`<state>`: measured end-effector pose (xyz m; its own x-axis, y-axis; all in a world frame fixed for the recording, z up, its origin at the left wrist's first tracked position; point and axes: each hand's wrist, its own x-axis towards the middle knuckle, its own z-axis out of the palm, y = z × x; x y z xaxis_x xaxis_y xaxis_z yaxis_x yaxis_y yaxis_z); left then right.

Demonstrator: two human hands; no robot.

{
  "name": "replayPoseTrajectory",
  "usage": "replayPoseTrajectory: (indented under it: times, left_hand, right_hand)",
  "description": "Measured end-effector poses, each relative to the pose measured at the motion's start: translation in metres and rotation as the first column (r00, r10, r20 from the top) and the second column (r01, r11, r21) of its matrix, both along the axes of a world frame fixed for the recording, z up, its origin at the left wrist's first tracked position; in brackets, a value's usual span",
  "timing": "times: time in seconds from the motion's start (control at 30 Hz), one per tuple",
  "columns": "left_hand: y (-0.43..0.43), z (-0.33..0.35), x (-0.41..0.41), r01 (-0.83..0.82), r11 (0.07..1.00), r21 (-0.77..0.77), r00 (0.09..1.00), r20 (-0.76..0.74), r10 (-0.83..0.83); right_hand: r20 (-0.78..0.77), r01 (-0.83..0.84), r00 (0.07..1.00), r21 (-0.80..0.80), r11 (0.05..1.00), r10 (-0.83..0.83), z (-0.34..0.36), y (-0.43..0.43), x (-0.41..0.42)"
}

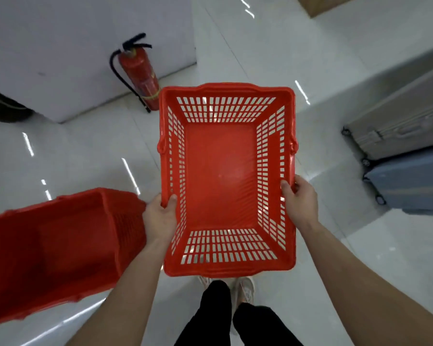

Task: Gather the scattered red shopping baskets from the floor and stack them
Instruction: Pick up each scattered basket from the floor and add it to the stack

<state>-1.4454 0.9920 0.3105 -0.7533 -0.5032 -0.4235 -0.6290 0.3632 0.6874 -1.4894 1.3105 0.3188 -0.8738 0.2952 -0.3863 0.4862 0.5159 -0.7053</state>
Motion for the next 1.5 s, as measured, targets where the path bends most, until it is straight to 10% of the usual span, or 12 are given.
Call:
replayPoseTrajectory:
  times: [0.53,1.07,1.5]
  left_hand:
    - [-0.122,0.246,0.148,-0.636,0.769,0.058,0.754,-0.160,0.636]
    - [-0.116,0.245,0.209,-0.993,0.099,0.068,0.086,-0.170,0.982]
    - [-0.182,0.142,0.233,-0.981,0.061,0.185,0.063,0.002,0.998]
  right_hand:
    - [-0.185,-0.580,0.811,-0.121,0.806,0.555,0.234,-0.232,-0.056]
    - [-0.164,-0.967,0.147,-0.232,0.107,0.975,0.239,-0.468,-0.067]
    - [-0.054,-0.997,-0.024,-0.066,-0.027,0.998,0.159,-0.597,-0.034]
